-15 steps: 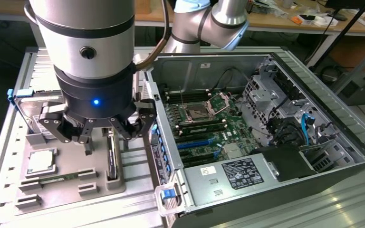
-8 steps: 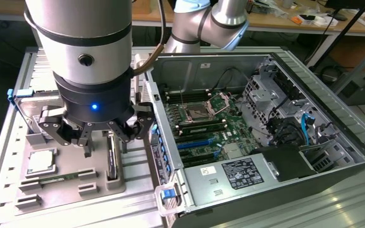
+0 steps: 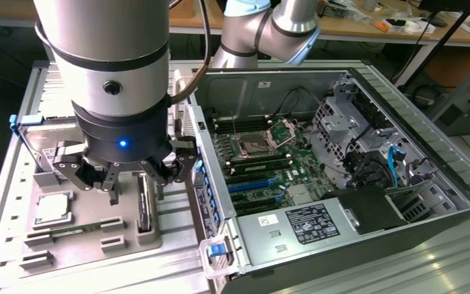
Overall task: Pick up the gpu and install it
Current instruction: 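Pick up the gpu and move the gpu toward the slot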
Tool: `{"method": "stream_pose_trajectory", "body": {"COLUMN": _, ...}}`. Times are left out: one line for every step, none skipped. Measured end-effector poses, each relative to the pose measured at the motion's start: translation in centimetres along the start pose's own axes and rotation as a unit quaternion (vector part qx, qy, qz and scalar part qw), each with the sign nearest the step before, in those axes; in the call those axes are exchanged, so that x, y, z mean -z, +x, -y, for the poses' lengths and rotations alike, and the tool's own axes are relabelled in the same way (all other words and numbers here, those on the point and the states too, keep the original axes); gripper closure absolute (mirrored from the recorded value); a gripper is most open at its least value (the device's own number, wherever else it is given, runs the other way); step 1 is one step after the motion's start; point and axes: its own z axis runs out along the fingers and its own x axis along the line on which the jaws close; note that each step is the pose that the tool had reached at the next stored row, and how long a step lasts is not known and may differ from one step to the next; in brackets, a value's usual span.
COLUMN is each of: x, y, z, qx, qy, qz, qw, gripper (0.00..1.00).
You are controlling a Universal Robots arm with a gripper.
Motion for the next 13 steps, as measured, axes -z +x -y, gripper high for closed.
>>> {"method": "stream_pose_trajectory", "body": {"x": -0.05, "y": 0.00, "z": 0.00, "qx": 0.000, "qy": 0.0000, "qz": 0.0000, "qw": 1.0000, "gripper": 0.40}}
{"method": "stream_pose_trajectory", "body": {"x": -0.12, "y": 0.00, "z": 0.00, "qx": 0.000, "qy": 0.0000, "qz": 0.0000, "qw": 1.0000, "gripper": 0.40}}
{"method": "stream_pose_trajectory", "body": {"x": -0.19, "y": 0.00, "z": 0.00, "qx": 0.000, "qy": 0.0000, "qz": 0.0000, "qw": 1.0000, "gripper": 0.40}}
{"method": "stream_pose_trajectory", "body": {"x": -0.26, "y": 0.00, "z": 0.00, "qx": 0.000, "qy": 0.0000, "qz": 0.0001, "qw": 1.0000, "gripper": 0.40}}
{"method": "stream_pose_trajectory", "body": {"x": -0.32, "y": 0.00, "z": 0.00, "qx": 0.000, "qy": 0.0000, "qz": 0.0001, "qw": 1.0000, "gripper": 0.40}}
{"method": "stream_pose_trajectory", "body": {"x": -0.38, "y": 0.00, "z": 0.00, "qx": 0.000, "qy": 0.0000, "qz": 0.0001, "qw": 1.0000, "gripper": 0.40}}
{"method": "stream_pose_trajectory", "body": {"x": -0.43, "y": 0.00, "z": 0.00, "qx": 0.000, "qy": 0.0000, "qz": 0.0001, "qw": 1.0000, "gripper": 0.40}}
{"method": "stream_pose_trajectory", "body": {"x": -0.45, "y": 0.00, "z": 0.00, "qx": 0.000, "qy": 0.0001, "qz": 0.0000, "qw": 1.0000, "gripper": 0.40}}
{"method": "stream_pose_trajectory", "body": {"x": -0.48, "y": 0.00, "z": 0.00, "qx": 0.000, "qy": 0.0000, "qz": 0.0001, "qw": 1.0000, "gripper": 0.40}}
{"method": "stream_pose_trajectory", "body": {"x": -0.50, "y": 0.00, "z": 0.00, "qx": 0.000, "qy": 0.0001, "qz": 0.0001, "qw": 1.0000, "gripper": 0.40}}
{"method": "stream_pose_trajectory", "body": {"x": -0.52, "y": 0.00, "z": 0.00, "qx": 0.000, "qy": 0.0001, "qz": 0.0000, "qw": 1.0000, "gripper": 0.40}}
{"method": "stream_pose_trajectory", "body": {"x": -0.53, "y": 0.00, "z": 0.00, "qx": 0.000, "qy": 0.0000, "qz": 0.0001, "qw": 1.0000, "gripper": 0.40}}
{"method": "stream_pose_trajectory", "body": {"x": -0.53, "y": 0.00, "z": 0.00, "qx": 0.000, "qy": 0.0000, "qz": 0.0001, "qw": 1.0000, "gripper": 0.40}}
